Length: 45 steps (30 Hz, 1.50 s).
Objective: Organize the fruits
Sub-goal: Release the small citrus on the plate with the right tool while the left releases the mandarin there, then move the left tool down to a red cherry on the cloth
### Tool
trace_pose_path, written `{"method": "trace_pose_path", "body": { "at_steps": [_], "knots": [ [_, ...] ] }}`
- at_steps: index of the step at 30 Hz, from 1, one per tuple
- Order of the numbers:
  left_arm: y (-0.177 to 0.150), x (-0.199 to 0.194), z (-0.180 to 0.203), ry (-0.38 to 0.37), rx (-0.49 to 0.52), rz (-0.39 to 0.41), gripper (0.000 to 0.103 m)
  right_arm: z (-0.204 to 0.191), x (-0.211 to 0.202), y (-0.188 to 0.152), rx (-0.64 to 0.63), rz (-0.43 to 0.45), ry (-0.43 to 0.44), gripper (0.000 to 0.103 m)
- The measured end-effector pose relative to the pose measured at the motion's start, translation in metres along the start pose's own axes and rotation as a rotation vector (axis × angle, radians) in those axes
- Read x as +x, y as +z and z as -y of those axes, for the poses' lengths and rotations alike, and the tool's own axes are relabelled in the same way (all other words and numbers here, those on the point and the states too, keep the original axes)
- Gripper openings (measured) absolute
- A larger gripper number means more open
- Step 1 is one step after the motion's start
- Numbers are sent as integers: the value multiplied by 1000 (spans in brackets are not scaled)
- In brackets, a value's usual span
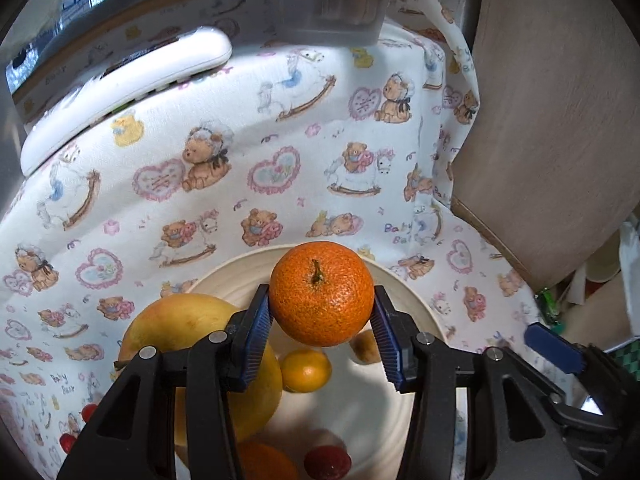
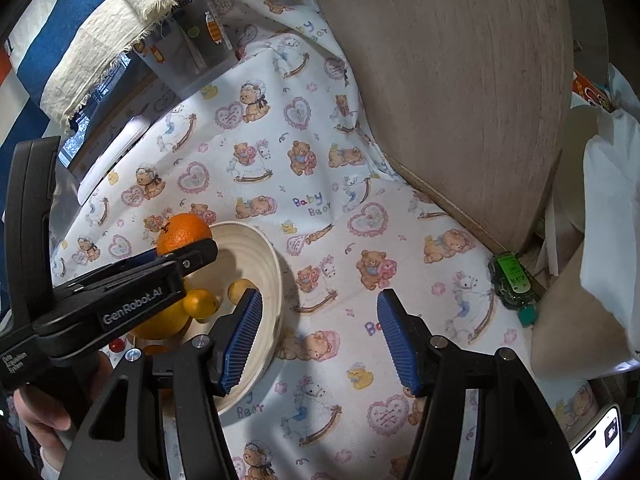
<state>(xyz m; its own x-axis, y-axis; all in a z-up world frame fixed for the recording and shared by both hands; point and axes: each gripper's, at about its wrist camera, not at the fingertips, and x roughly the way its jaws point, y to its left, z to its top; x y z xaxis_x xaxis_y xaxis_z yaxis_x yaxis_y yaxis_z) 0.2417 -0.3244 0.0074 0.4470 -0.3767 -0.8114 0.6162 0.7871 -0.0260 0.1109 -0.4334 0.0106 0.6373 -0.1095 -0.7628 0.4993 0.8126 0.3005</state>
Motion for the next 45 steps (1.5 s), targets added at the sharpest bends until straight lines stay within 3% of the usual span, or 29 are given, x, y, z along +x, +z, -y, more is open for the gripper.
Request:
{"method": "trace_pose_path", "body": {
  "at_steps": [12,17,20,29,33,36,38,43,45],
  "knots": [
    [1,4,6,38,26,22,49,1,-1,2,19,5,-10,62],
    [-2,-3,0,18,5,38,52,5,-3,3,50,10,1,62],
    [-7,-23,-2,63,6,97,64,2,-5,4,43,18,16,62],
    [-30,-103,-9,130,10,318,74,-4,-18,3,22,83,41,62],
    [-50,-138,-21,148,-1,404,78,-21,-18,-1,-63,68,118,63],
    [-67,-163,-28,186,-7,467,84,-37,-28,-7,-133,130,112,64],
    [-78,-180,-33,201,-12,512,90,-45,-34,-11,-165,172,109,72],
    [-105,-214,-51,222,-56,581,102,-62,-47,-19,-242,246,138,72],
    [-114,-221,-62,227,-68,584,102,-63,-53,-20,-246,283,140,74]
  ]
}}
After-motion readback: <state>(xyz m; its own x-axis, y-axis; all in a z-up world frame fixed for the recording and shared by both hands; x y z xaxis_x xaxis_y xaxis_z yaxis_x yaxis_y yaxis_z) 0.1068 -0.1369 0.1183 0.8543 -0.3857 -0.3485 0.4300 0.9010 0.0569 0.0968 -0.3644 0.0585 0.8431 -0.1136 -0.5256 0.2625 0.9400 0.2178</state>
